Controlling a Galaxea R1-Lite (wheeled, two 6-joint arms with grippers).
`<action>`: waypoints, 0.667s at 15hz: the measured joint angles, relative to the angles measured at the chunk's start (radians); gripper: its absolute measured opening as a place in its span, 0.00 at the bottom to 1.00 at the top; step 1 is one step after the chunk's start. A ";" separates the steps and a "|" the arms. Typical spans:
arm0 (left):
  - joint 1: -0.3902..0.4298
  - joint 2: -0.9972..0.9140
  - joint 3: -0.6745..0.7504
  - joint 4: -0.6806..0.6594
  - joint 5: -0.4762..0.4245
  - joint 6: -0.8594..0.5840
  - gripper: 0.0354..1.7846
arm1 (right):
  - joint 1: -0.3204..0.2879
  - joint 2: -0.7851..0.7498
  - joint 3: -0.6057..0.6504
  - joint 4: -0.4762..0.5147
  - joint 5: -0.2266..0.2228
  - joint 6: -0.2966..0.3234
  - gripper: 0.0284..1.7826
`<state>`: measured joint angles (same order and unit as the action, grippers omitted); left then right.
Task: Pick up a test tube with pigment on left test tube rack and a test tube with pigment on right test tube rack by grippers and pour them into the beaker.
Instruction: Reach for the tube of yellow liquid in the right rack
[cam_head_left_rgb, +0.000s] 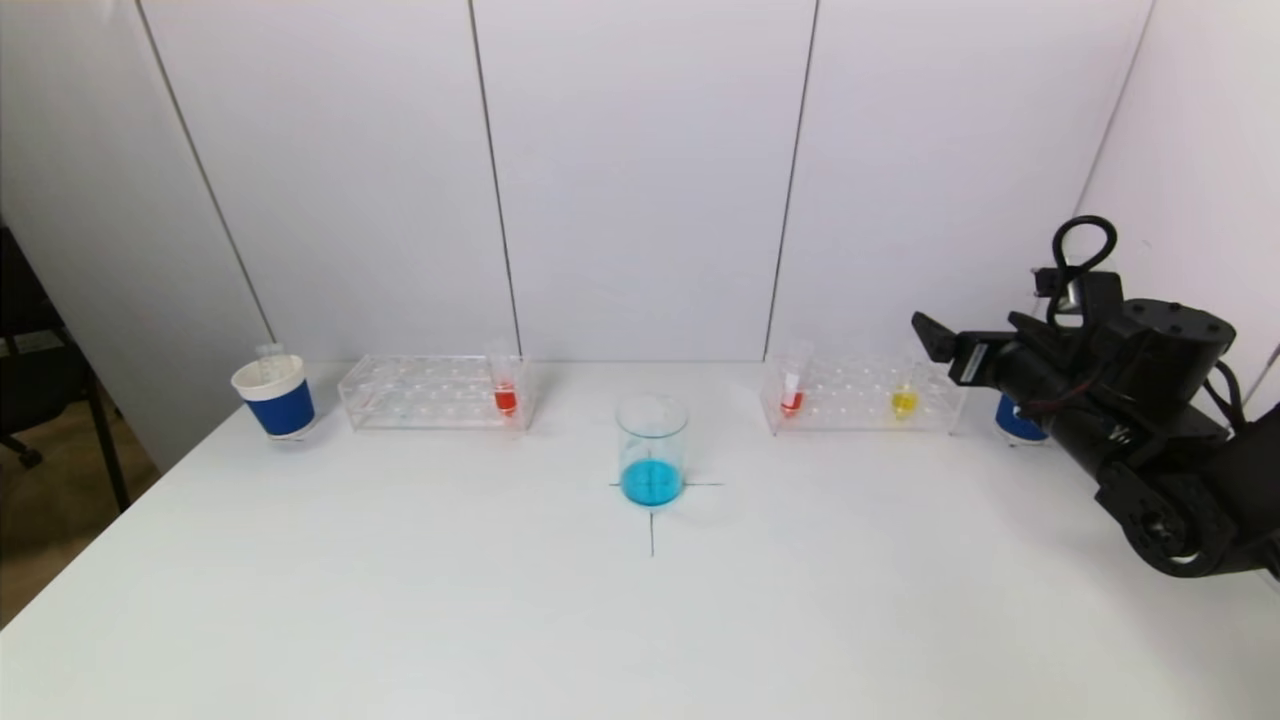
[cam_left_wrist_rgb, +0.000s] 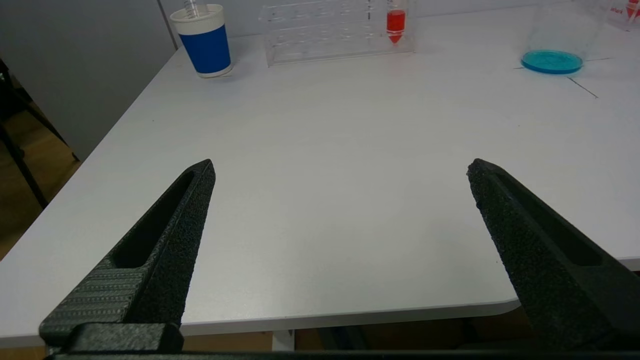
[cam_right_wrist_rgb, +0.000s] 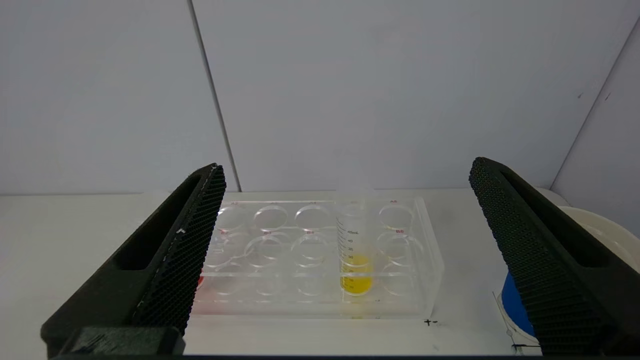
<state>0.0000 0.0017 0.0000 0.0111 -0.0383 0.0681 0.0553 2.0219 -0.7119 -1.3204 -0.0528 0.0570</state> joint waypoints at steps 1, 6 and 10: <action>0.000 0.000 0.000 0.000 0.000 0.000 0.99 | 0.002 0.021 -0.013 -0.001 -0.006 0.000 0.99; 0.000 0.000 0.000 0.000 0.000 0.000 0.99 | 0.007 0.097 -0.057 -0.002 -0.043 0.001 0.99; 0.000 0.000 0.000 0.000 0.000 0.000 0.99 | 0.007 0.141 -0.087 -0.003 -0.046 0.001 0.99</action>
<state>0.0000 0.0017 0.0000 0.0115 -0.0383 0.0683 0.0626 2.1630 -0.7985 -1.3238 -0.0985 0.0581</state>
